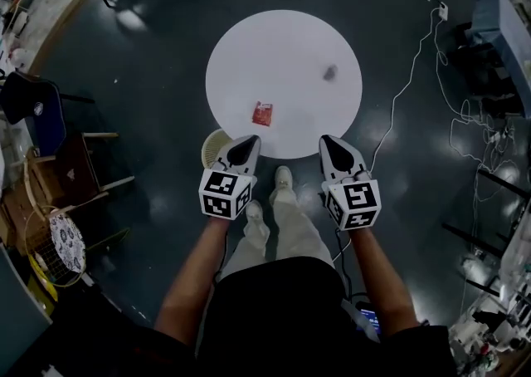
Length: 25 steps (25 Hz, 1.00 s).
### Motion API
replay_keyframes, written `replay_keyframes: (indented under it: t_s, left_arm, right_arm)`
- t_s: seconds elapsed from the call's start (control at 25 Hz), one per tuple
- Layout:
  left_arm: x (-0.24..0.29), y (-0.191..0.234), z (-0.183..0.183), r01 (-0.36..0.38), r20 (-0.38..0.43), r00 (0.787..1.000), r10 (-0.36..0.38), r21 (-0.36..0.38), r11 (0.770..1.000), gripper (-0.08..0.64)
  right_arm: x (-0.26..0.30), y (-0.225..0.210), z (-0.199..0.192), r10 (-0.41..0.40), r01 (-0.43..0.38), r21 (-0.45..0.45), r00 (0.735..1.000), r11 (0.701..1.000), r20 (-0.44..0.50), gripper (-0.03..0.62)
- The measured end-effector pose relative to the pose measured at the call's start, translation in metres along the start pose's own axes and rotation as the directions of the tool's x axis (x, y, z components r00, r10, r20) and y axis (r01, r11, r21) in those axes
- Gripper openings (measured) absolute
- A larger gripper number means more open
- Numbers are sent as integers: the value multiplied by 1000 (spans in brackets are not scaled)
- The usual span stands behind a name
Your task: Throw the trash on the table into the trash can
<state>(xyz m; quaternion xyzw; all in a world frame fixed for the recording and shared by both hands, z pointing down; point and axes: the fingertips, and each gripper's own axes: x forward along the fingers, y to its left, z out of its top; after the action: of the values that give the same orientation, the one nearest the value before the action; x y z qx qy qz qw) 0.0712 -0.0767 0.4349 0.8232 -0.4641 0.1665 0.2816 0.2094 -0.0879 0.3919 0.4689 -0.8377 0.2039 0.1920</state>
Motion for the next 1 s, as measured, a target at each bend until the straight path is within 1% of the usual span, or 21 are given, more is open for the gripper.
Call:
replay_keyframes:
  t_s: [0.2,0.44,0.68,0.84,1.0]
  left_arm:
    - [23,14,-8,-2,-28,1000,2,2,1000,8]
    - [48,31,-19,-2,-72,997,1,-5,1000,8]
    - [74,42,-29,-35,-97,995,34,-1,999,12]
    - [89,50,-35,-69,-108,992,70,15,998,23]
    - [103,59,-42,-90,-123,988,90,5,996,89]
  right_arm:
    - [16,-10,-10,-15,15,3,1000,1000,-26,17]
    - [35,-15,-19,-4,4,14,999,1000,-50,18]
    - [53,-22,-31,19,-17,19,998,1000,-68,18]
    - [66,-28,-36,17,-15,32,997,999,-70,17]
    - [80,-26,-40,32,-29,44,997,999,-71,18]
